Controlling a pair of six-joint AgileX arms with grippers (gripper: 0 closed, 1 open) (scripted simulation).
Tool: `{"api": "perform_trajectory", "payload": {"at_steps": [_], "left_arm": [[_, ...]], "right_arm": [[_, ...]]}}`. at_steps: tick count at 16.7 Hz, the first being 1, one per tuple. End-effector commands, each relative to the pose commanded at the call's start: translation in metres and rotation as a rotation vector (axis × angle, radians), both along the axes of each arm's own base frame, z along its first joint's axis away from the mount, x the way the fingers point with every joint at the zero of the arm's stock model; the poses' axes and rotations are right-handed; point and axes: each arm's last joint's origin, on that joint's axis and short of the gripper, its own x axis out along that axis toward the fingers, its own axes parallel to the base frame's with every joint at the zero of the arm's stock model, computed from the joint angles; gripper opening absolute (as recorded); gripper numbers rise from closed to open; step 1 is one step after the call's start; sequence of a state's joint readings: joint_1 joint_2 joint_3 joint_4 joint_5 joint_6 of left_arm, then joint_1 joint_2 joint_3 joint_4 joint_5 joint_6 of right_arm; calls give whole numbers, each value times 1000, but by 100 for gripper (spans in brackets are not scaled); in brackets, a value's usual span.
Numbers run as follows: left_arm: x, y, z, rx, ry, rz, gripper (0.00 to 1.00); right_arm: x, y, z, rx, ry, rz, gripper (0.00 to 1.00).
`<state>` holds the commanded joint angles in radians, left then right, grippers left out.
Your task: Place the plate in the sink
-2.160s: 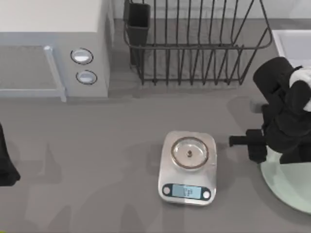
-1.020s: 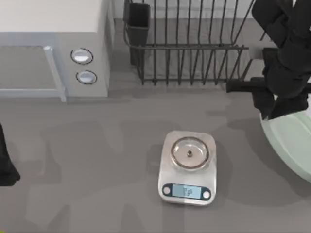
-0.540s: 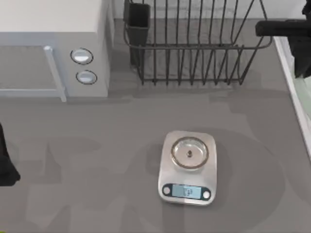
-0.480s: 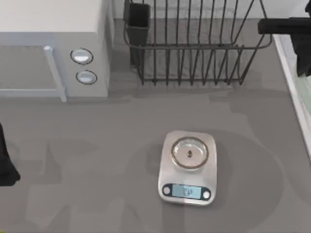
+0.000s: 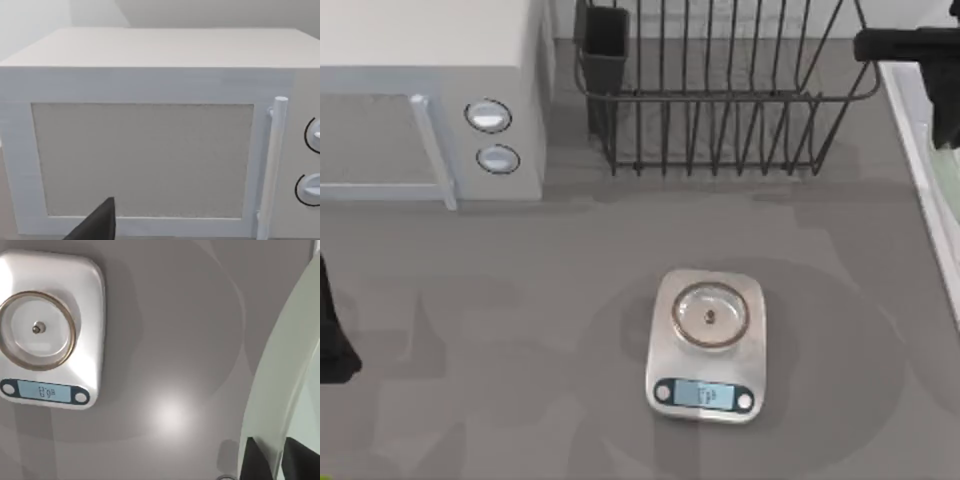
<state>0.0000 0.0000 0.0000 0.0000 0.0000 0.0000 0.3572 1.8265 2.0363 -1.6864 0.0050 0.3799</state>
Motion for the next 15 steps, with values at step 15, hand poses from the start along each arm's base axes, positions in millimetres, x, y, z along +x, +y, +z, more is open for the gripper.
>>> {"api": "perform_trajectory", "payload": {"at_steps": [15], "left_arm": [[0,0,0,0,0,0,100]], "right_arm": [[187,-150,-148,-30,86,7,0]]}}
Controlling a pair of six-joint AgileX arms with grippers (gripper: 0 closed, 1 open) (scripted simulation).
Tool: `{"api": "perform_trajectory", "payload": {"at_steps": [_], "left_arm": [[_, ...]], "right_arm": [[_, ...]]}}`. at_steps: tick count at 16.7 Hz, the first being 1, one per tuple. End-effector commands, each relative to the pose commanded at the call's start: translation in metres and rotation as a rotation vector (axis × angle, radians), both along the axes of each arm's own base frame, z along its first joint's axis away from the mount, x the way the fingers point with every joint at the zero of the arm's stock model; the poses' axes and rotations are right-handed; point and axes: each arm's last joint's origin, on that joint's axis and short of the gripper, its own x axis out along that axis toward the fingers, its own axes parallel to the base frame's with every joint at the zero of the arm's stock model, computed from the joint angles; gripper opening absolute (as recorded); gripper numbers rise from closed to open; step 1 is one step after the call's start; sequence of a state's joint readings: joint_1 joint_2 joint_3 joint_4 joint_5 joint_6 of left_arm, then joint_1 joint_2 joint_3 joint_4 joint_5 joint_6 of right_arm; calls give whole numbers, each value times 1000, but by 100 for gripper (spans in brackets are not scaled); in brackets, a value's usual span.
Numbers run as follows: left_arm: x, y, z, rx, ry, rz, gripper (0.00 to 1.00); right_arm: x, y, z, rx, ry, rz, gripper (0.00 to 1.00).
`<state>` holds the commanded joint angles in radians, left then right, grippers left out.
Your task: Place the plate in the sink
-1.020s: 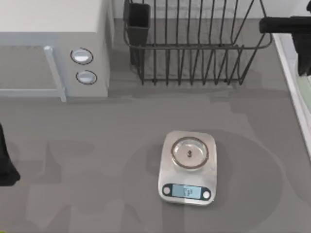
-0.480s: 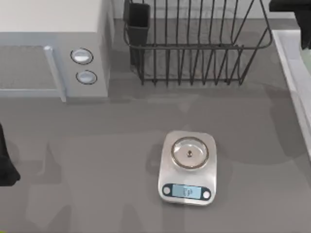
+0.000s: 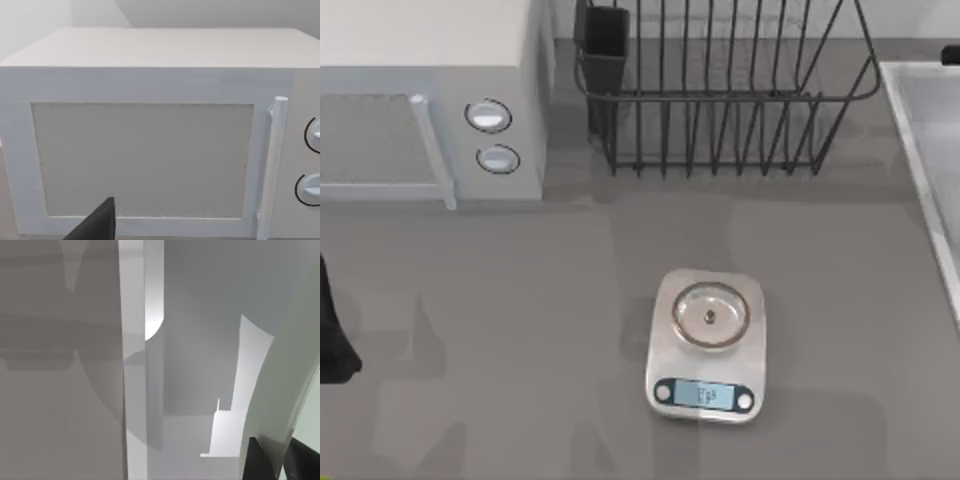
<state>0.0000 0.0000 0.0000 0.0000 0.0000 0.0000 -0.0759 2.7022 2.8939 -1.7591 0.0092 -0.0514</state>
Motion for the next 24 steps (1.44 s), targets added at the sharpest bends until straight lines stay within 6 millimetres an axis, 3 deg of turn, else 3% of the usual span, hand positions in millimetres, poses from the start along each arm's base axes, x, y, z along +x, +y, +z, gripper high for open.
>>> {"api": "perform_trajectory", "payload": {"at_steps": [5,18,24], "left_arm": [[0,0,0,0,0,0,100],[0,0,0,0,0,0,100],[0,0,0,0,0,0,100]], "right_arm": [[1,-3,-2,0,0,0,0],[1,-3,-2,0,0,0,98],[1,-3,-2,0,0,0,100]]}}
